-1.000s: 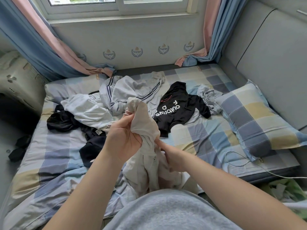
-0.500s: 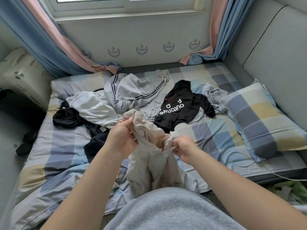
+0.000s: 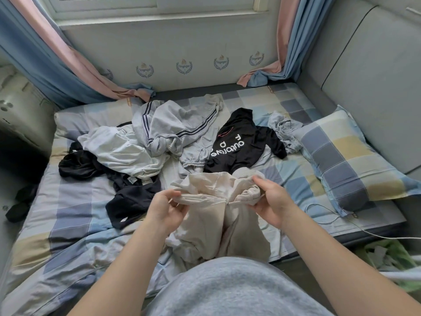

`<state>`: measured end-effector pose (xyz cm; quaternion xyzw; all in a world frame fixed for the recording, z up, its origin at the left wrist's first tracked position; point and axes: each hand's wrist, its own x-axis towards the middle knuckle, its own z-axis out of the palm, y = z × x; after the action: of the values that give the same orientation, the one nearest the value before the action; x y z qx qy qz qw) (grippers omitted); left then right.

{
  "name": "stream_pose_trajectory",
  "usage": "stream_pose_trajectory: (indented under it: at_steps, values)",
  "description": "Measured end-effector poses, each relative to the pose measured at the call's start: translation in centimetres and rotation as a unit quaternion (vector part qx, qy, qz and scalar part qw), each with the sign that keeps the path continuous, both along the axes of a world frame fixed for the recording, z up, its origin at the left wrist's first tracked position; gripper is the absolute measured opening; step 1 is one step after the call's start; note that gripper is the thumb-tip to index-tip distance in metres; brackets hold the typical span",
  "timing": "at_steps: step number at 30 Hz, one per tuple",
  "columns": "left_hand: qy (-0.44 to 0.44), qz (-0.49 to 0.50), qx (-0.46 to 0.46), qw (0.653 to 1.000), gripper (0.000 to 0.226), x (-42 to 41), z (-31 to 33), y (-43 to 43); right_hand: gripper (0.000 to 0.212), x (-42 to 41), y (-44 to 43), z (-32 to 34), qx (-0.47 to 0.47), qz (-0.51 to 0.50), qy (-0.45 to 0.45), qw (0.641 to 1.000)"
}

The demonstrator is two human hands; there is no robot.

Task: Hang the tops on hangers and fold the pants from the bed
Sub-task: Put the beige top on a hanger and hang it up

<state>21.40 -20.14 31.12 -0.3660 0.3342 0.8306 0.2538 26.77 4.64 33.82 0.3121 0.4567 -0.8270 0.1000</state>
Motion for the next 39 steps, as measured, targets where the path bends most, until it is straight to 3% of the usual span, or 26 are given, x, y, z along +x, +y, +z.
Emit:
stream_pose_trajectory:
  at_steps: [3,8,12,14,17,20,23,25,29,33,36,39]
  values:
    - [0.006,0.021,0.051,0.998,0.027,-0.3,-0.4,-0.5,0.029,0.7,1.5,-0.9,-0.002,-0.053,-0.031,0.998]
    - [-0.02,-0.041,0.026,0.999,0.035,-0.2,-2.4,0.7,0.045,2.9,2.8,-3.2,-0.059,-0.087,-0.12,0.987]
    - [-0.03,-0.171,0.023,0.985,0.033,1.1,-4.9,1.2,0.033,5.3,3.0,-5.4,-0.07,-0.071,-0.194,0.976]
    - [-0.01,-0.311,-0.032,0.95,0.041,1.7,-6.6,1.1,0.035,7.2,3.4,-6.6,-0.078,-0.038,-0.225,0.97]
    - [-0.015,-0.474,-0.179,0.862,0.056,3.0,-9.9,1.4,0.024,10.5,3.8,-8.8,-0.02,0.024,-0.298,0.954]
    - [-0.036,-0.532,-0.312,0.787,0.04,4.6,-13.1,2.4,0.02,13.9,4.1,-11.3,0.107,0.022,-0.375,0.92]
    - [-0.041,-0.544,-0.39,0.742,0.026,5.9,-14.5,3.8,0.019,17.0,3.9,-13.1,0.111,-0.043,-0.413,0.903]
    - [-0.04,-0.537,-0.386,0.749,0.026,6.4,-14.7,4.6,0.013,18.9,3.7,-13.5,0.075,-0.117,-0.409,0.902]
    - [-0.075,-0.478,-0.284,0.828,0.016,6.3,-13.6,6.1,0.02,22.7,3.4,-13.7,-0.078,-0.325,-0.337,0.88]
    - [-0.103,-0.442,-0.17,0.875,0.021,6.8,-11.2,8.8,0.028,26.3,1.8,-12.8,-0.162,-0.412,-0.292,0.848]
    - [-0.084,-0.475,-0.119,0.868,0.034,8.5,-9.6,10.6,0.03,29.5,0.1,-12.0,-0.195,-0.447,-0.255,0.835]
    - [-0.06,-0.562,-0.088,0.82,0.039,11.7,-8.9,11.2,0.025,34.0,-2.0,-11.1,-0.197,-0.453,-0.233,0.837]
